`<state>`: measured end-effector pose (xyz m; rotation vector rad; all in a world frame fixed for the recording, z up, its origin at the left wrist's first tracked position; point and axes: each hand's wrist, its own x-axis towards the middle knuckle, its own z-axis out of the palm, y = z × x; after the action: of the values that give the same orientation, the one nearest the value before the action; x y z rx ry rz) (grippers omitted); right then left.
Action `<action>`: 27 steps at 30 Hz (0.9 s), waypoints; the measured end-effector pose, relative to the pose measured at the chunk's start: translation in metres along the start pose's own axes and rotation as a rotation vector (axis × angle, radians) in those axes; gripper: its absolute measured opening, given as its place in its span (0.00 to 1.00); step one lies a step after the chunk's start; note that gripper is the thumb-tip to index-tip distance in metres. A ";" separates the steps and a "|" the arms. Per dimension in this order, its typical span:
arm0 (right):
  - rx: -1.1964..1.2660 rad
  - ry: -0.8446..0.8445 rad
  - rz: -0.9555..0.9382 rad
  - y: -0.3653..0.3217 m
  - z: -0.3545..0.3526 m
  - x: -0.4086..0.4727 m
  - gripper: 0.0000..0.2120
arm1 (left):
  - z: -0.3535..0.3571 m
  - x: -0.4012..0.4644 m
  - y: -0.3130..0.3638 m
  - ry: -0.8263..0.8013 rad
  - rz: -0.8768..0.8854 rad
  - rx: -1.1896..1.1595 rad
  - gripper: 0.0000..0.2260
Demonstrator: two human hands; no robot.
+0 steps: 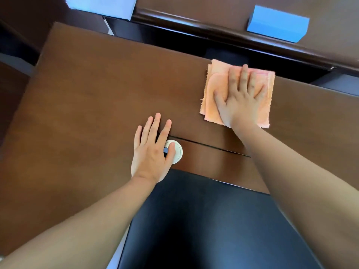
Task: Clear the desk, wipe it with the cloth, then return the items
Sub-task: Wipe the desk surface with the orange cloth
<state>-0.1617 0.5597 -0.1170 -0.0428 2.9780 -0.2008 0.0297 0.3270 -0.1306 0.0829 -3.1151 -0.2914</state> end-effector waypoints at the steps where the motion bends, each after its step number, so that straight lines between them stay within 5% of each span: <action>1: -0.003 0.002 -0.010 -0.002 -0.002 0.009 0.39 | 0.000 0.000 0.000 0.003 0.001 0.001 0.28; 12: 0.022 0.039 -0.044 -0.004 0.006 -0.002 0.38 | -0.001 0.001 0.000 -0.006 0.011 0.021 0.28; 27: 0.032 0.092 0.121 -0.031 0.046 -0.225 0.36 | -0.013 -0.004 0.003 -0.003 0.049 -0.004 0.27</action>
<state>0.0684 0.5312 -0.1236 0.1545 3.0547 -0.2423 0.0335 0.3273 -0.1169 0.0056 -3.1139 -0.2965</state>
